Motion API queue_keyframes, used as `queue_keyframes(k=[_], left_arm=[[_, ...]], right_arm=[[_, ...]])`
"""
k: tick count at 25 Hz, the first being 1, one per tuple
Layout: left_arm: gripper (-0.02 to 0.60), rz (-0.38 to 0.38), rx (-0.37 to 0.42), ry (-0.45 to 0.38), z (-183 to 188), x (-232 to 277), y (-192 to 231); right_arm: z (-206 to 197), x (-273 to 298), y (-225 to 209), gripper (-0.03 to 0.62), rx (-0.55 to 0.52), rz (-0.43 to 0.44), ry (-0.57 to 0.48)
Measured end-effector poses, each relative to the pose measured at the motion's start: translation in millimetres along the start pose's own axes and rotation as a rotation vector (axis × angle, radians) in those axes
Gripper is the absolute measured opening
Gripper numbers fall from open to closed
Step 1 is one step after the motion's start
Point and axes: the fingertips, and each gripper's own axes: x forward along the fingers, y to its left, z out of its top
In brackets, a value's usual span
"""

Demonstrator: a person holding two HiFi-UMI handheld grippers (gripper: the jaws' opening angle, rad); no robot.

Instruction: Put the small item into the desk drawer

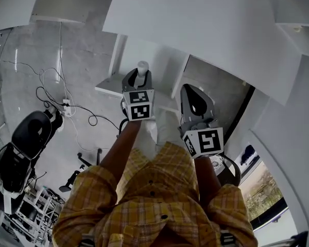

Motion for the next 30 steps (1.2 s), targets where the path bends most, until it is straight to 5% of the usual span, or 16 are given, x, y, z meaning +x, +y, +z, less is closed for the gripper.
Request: queue_keyframes(k=[12,30], left_arm=[[0.167,-0.045,-0.018,0.193,-52,68,-30],[0.167,-0.045,-0.057,0.367,-85,137,-18]], right_arm=[[-34,-2,-30,0.0,0.032,-0.011,0.035],[-47,16,-49,0.0,0.075,-0.015,0.073]])
